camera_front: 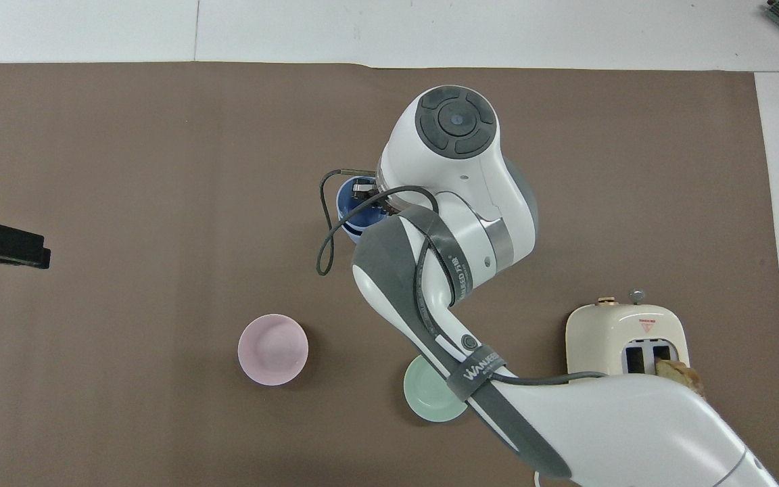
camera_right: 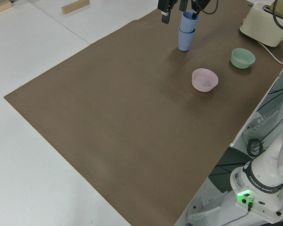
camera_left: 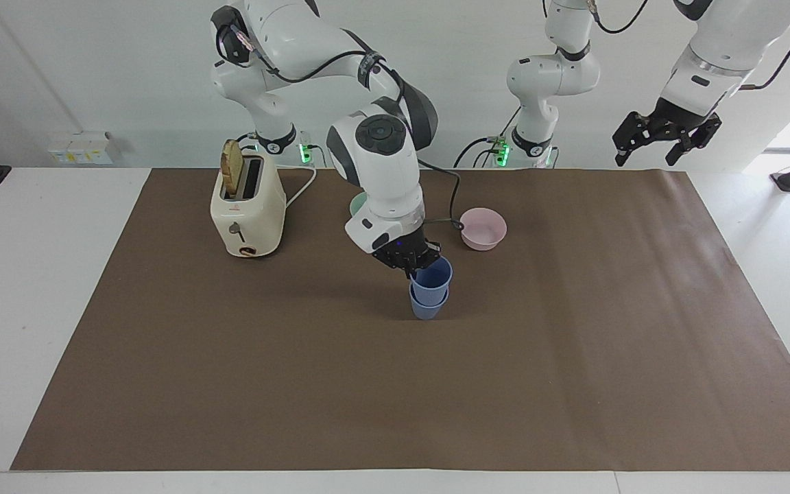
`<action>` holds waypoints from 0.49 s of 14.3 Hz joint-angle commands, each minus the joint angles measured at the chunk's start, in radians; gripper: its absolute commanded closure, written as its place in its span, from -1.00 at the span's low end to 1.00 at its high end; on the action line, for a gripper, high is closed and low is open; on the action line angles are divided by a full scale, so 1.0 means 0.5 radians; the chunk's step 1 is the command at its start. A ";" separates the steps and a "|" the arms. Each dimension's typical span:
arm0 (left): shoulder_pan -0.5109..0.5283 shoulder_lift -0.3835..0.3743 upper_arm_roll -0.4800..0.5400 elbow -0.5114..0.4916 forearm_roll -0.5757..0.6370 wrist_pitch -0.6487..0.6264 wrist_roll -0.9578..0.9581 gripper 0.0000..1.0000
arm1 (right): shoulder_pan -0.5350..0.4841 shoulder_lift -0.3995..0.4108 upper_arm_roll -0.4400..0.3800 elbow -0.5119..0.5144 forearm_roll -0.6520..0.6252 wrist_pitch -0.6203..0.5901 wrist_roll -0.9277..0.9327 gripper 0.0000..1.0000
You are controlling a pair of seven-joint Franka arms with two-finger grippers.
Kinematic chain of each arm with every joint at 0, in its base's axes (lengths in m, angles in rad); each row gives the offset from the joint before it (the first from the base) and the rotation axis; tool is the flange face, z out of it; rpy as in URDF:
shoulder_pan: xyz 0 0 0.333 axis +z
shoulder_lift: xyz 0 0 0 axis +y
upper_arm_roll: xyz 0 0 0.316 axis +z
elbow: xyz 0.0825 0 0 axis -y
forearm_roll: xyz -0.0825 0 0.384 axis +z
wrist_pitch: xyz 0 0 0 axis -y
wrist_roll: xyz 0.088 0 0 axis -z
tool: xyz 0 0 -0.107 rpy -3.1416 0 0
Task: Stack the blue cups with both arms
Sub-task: 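Lower the blue cup into the other cup and open the right gripper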
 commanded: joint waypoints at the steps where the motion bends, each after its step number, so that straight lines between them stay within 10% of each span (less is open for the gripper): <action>1: -0.009 -0.040 0.018 -0.025 -0.028 -0.019 0.008 -1.00 | -0.003 0.001 0.009 0.013 0.003 0.018 0.028 0.71; 7: -0.012 -0.040 0.018 -0.025 -0.028 -0.019 0.008 -1.00 | -0.012 -0.002 0.009 -0.002 -0.013 -0.004 0.025 -0.11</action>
